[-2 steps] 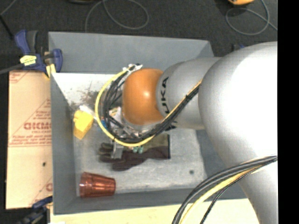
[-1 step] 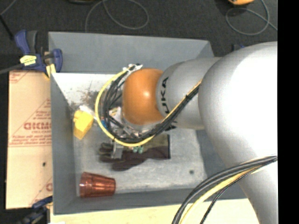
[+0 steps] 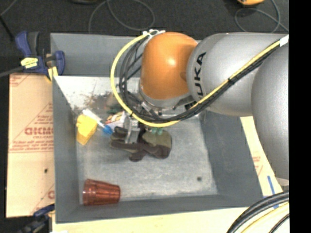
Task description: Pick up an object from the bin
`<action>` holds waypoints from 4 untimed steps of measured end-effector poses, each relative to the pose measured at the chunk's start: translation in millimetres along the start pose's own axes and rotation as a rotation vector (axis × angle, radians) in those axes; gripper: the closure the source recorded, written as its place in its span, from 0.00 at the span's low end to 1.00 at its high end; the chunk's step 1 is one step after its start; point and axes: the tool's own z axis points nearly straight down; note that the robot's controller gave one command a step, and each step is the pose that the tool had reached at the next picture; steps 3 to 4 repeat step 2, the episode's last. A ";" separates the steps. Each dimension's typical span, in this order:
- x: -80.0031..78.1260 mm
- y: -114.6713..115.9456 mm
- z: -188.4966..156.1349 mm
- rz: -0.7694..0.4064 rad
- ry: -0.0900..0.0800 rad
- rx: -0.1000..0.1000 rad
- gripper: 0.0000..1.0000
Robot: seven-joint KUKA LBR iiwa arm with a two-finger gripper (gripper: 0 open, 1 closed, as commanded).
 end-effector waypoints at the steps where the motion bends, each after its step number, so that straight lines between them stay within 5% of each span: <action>1: 0.2 -0.1 0.3 0.001 0.001 0.000 1.00; 2: -1.0 -3.2 -34.5 0.005 0.002 0.000 1.00; 4: -1.0 -3.2 -34.5 0.005 0.002 0.000 1.00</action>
Offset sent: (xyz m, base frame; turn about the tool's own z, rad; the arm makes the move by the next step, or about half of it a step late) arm 0.0006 -0.0051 0.0518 0.0078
